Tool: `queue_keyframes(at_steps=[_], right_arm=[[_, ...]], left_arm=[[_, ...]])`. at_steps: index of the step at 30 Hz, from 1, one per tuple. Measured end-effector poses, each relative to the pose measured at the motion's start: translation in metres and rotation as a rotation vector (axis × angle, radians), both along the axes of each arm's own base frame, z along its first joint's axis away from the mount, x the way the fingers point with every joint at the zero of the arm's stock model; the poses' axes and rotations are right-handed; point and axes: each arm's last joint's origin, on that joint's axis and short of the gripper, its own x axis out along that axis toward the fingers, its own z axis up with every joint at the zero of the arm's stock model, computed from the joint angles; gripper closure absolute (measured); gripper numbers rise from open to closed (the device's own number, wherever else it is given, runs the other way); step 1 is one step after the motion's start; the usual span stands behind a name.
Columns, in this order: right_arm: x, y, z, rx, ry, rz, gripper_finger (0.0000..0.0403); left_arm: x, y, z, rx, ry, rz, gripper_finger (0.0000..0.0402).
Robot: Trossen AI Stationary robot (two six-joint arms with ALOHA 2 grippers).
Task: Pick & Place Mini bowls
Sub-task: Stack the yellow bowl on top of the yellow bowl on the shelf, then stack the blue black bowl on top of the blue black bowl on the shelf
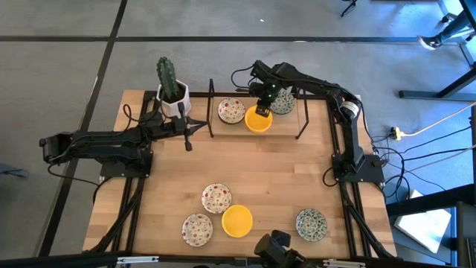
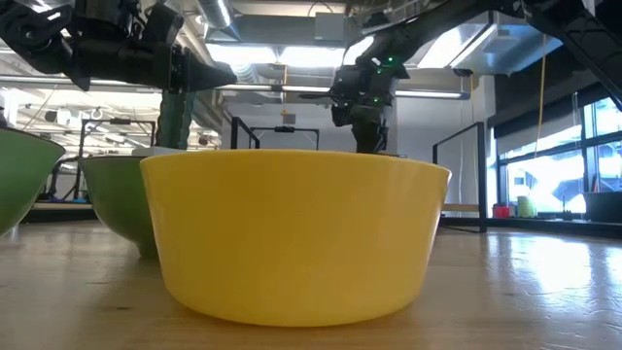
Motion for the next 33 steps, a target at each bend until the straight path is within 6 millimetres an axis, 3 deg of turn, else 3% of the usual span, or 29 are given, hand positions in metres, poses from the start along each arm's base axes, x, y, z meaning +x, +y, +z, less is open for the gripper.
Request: queue_keyframes(at_steps=[8, 12, 16, 20, 23, 29, 33], right_arm=[[-0.005, 0.004, 0.011, 0.022, -0.001, -0.015, 0.0293], [-0.006, 0.009, 0.043, 0.061, -0.135, 0.035, 0.0289], [-0.003, 0.022, 0.093, 0.098, -0.487, 0.211, 0.0288], [0.002, 0.054, 0.141, 0.03, -0.774, 0.388, 0.0295], [0.0, 0.086, 0.16, 0.031, -0.833, 0.501, 0.0312], [-0.035, 0.136, 0.184, 0.04, -0.811, 0.666, 0.0384], [-0.044, 0.16, 0.175, 0.016, -0.871, 0.7, 0.0394]], left_arm=[[0.0, 0.0, 0.0, -0.008, -0.001, -0.001, 0.0398], [0.0, 0.0, -0.002, -0.016, 0.016, -0.003, 0.0398], [0.0, 0.0, -0.002, -0.017, 0.019, -0.003, 0.0398], [0.0, 0.0, -0.002, 0.001, 0.023, -0.002, 0.0398], [0.0, 0.0, -0.002, 0.006, 0.026, -0.001, 0.0398], [0.0, 0.0, -0.009, -0.02, 0.093, -0.001, 0.0398], [-0.001, 0.0, -0.012, -0.015, 0.12, 0.0, 0.0398]])
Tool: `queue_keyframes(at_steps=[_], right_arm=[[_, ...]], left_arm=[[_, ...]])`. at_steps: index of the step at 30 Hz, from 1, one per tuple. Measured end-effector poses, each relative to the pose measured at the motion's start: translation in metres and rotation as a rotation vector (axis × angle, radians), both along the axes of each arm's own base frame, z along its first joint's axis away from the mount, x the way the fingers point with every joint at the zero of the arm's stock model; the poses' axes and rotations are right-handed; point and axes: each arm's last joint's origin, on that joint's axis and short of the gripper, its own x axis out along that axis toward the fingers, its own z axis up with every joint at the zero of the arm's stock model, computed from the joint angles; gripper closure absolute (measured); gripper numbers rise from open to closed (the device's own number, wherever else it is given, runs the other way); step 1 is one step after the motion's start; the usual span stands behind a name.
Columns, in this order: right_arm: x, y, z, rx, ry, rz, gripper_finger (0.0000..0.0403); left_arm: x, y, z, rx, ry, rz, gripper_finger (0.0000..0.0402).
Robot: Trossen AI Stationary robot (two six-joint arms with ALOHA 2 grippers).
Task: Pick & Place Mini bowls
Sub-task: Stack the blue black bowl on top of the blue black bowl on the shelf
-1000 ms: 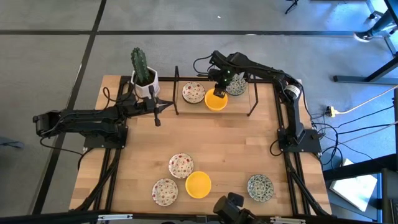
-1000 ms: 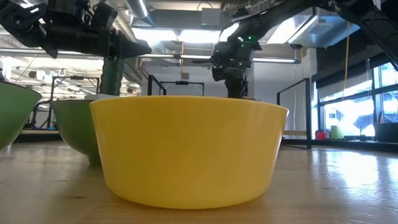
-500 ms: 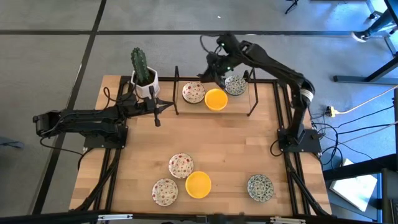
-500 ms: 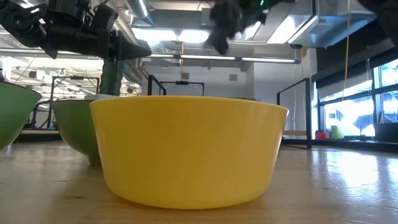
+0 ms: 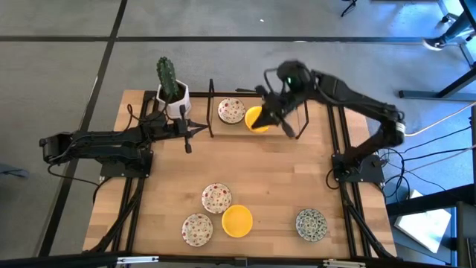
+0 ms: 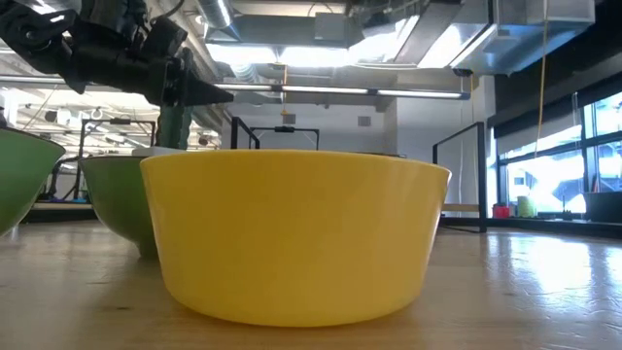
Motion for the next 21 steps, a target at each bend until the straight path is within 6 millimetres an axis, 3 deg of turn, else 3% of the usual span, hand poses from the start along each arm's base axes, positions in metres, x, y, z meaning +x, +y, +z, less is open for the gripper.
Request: queue_keyframes(at_steps=[5, 13, 17, 21], right_arm=[[-0.012, 0.019, -0.047, -0.005, -0.029, -0.018, 0.0399], [-0.045, 0.022, -0.136, 0.091, -0.218, -0.115, 0.0397], [-0.06, 0.026, -0.165, 0.09, -0.332, -0.134, 0.0397], [-0.071, 0.028, -0.18, 0.091, -0.444, -0.192, 0.0397]], left_arm=[[0.0, 0.0, 0.0, -0.007, 0.003, 0.001, 0.0398], [0.0, 0.0, 0.0, -0.016, -0.008, 0.002, 0.0398], [0.0, 0.0, 0.002, -0.021, -0.028, 0.004, 0.0398], [0.0, 0.0, 0.006, -0.026, -0.073, 0.005, 0.0398]])
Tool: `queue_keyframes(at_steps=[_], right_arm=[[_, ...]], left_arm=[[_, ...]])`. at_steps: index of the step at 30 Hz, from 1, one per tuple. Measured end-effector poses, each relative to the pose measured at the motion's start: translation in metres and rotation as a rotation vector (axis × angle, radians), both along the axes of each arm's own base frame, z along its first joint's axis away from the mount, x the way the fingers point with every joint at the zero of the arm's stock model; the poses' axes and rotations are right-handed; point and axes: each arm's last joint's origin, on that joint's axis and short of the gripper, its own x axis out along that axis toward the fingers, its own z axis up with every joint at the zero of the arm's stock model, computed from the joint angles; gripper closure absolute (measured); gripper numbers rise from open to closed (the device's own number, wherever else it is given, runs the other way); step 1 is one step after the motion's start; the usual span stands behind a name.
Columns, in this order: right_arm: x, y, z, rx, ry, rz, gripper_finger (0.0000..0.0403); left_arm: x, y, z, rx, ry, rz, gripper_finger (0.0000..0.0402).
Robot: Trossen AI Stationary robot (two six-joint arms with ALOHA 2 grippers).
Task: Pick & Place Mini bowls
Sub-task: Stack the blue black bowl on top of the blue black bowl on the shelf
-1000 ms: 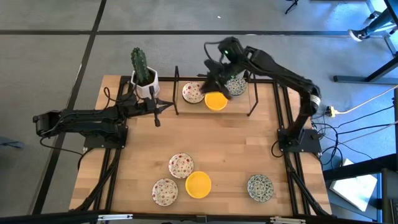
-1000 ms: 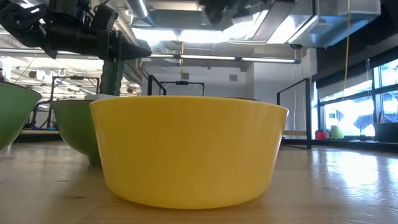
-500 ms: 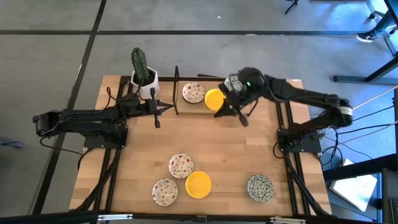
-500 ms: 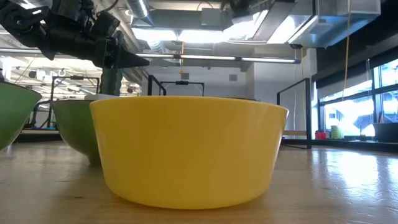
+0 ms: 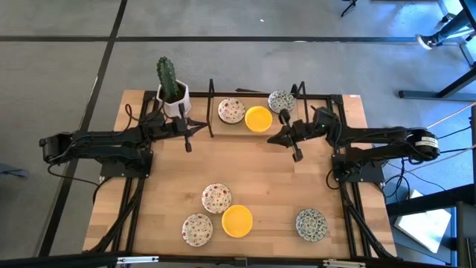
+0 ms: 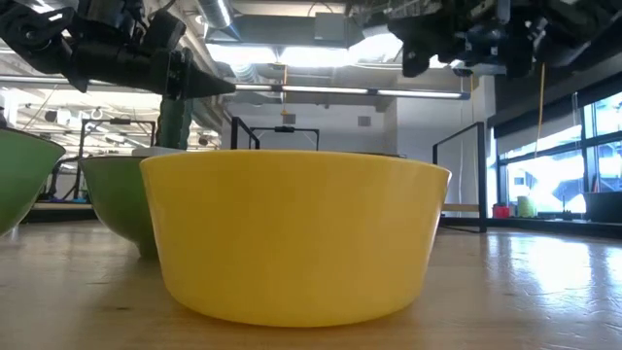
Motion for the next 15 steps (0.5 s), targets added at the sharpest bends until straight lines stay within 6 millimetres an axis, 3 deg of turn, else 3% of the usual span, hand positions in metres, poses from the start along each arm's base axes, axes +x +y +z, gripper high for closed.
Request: queue_keyframes(at_steps=[6, 12, 15], right_arm=[[-0.005, 0.001, -0.017, 0.018, 0.024, -0.023, 0.0397], [-0.014, 0.004, -0.011, 0.051, 0.037, -0.013, 0.0397], [-0.022, 0.007, -0.007, 0.051, 0.048, -0.013, 0.0397]], left_arm=[[-0.002, -0.001, 0.003, 0.001, -0.014, 0.002, 0.0398], [-0.024, -0.01, 0.015, 0.027, -0.029, 0.025, 0.0398], [-0.035, -0.018, 0.023, 0.038, -0.071, -0.09, 0.0398]])
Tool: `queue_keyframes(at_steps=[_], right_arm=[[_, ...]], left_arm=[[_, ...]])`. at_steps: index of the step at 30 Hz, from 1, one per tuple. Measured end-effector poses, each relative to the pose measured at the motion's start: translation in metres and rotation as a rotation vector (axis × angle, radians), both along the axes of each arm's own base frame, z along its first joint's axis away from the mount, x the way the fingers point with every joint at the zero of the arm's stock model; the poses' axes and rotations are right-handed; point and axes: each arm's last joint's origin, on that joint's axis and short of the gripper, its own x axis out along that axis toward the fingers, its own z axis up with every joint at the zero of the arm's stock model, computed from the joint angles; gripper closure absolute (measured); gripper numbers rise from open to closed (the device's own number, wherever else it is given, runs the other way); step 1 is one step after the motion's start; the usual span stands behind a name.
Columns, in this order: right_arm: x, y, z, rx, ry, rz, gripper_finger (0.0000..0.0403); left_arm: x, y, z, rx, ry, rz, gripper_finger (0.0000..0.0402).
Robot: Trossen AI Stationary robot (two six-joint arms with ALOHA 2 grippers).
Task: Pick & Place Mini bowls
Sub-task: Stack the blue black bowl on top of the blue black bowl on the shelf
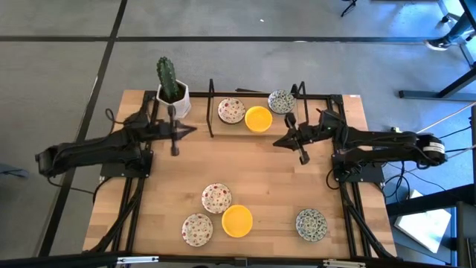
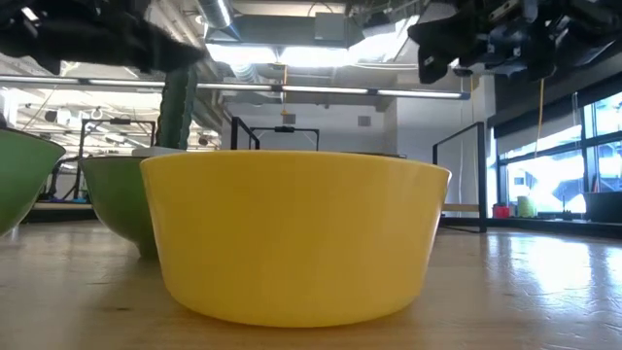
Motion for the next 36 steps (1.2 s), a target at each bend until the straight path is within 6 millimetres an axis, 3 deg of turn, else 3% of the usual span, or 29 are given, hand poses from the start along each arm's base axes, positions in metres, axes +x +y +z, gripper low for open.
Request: queue_keyframes(at_steps=[4, 8, 14, 23, 36], right_arm=[[-0.008, 0.006, 0.007, 0.012, -0.017, 0.017, 0.0397], [-0.014, 0.016, 0.01, 0.013, -0.01, 0.062, 0.0397], [-0.016, 0.028, 0.002, -0.051, -0.034, 0.032, 0.0397], [-0.016, 0.028, 0.0, -0.039, -0.016, 0.034, 0.0397], [-0.015, 0.028, -0.004, -0.034, 0.024, 0.036, 0.0397]], left_arm=[[-0.008, -0.01, -0.003, 0.031, -0.042, -0.217, 0.0398], [-0.015, -0.014, -0.002, 0.066, -0.091, -0.232, 0.0398], [-0.016, -0.017, -0.022, 0.114, -0.044, -0.338, 0.0398], [-0.016, -0.016, -0.014, 0.128, -0.123, -0.305, 0.0398], [-0.017, -0.008, -0.013, 0.098, -0.134, -0.003, 0.0398]])
